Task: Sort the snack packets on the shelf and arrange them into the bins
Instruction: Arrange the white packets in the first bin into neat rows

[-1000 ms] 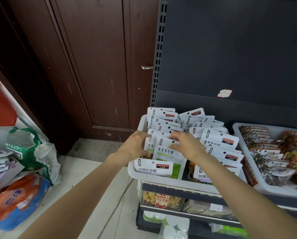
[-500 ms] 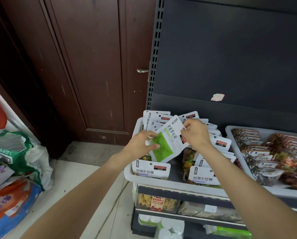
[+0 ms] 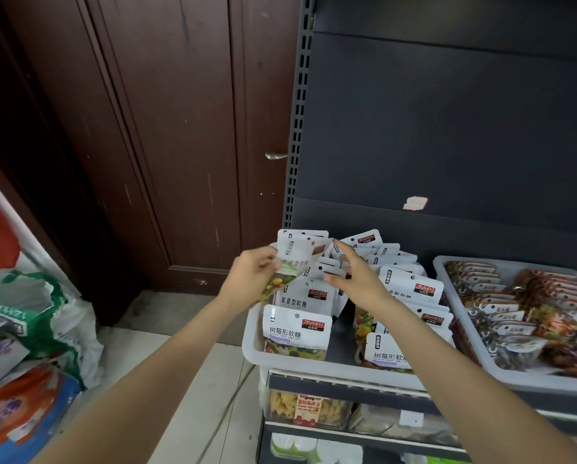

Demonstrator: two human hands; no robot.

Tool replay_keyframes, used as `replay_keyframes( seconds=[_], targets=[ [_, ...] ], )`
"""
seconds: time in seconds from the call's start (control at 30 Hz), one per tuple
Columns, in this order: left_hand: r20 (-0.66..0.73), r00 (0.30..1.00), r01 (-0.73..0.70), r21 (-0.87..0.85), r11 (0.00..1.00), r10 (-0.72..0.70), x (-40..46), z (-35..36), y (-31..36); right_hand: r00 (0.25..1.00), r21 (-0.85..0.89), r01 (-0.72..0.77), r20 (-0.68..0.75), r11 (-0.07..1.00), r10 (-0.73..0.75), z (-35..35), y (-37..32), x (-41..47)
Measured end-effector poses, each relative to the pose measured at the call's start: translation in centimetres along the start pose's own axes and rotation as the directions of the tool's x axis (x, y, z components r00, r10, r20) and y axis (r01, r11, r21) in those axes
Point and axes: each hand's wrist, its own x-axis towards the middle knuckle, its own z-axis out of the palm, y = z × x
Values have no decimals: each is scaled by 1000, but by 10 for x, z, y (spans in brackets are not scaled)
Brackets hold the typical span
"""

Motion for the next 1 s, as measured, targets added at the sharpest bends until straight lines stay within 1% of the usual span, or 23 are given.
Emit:
replay_keyframes(
  seconds=[0.07,0.13,0.2,0.27,0.33,0.43,0.53,0.6,0.67,0.7,0.73,0.8,0.83,0.87,0.9,0.97,1.0],
  targets=[
    [-45,999,19,-122,992,-25,3,-9,-5,997,73,72,-3,995,-72,1,3,2],
    [-40,999,23,-192,981,-31,7,-14,-8,997,165,83,-20,983,-81,3,1,5],
    [19,998,65,-224,972,-63,10,-12,-11,996,238,87,-19,967,-85,6,-1,9],
    [83,989,136,-186,973,-123,13,-6,-15,997,235,69,-42,970,-60,12,-2,15],
    [111,976,194,-74,978,-185,17,2,-22,995,134,18,-98,991,-5,16,0,18],
    [141,961,212,170,962,-237,24,10,-28,992,-118,-49,-124,992,34,16,7,19],
    [220,942,192,264,945,-253,34,16,-28,991,-326,-55,-134,944,12,12,10,19],
    [246,936,172,304,937,-251,39,17,-29,996,-443,-60,-83,895,26,9,10,21],
    [239,946,131,333,934,-218,45,15,-33,995,-471,-81,13,878,98,11,14,22],
    [245,952,91,346,934,-184,47,13,-34,991,-477,-95,34,874,127,13,15,22],
    [268,953,37,364,931,-143,49,12,-36,991,-499,-101,26,861,131,14,16,23],
    [345,935,-69,420,905,-89,54,11,-41,998,-560,-68,-42,826,54,18,16,26],
    [384,919,-103,448,888,-87,56,11,-45,999,-567,-34,-51,823,6,19,16,30],
    [419,903,-128,472,872,-94,58,11,-47,999,-556,0,-27,831,-18,20,14,34],
    [449,888,-148,487,861,-101,60,11,-48,1000,-540,20,26,842,-7,20,12,39],
    [500,861,-178,476,861,-99,63,11,-50,984,-548,-9,142,836,103,21,8,48],
    [514,853,-189,463,866,-89,63,11,-51,971,-573,-32,178,819,162,22,7,52]
  ],
)
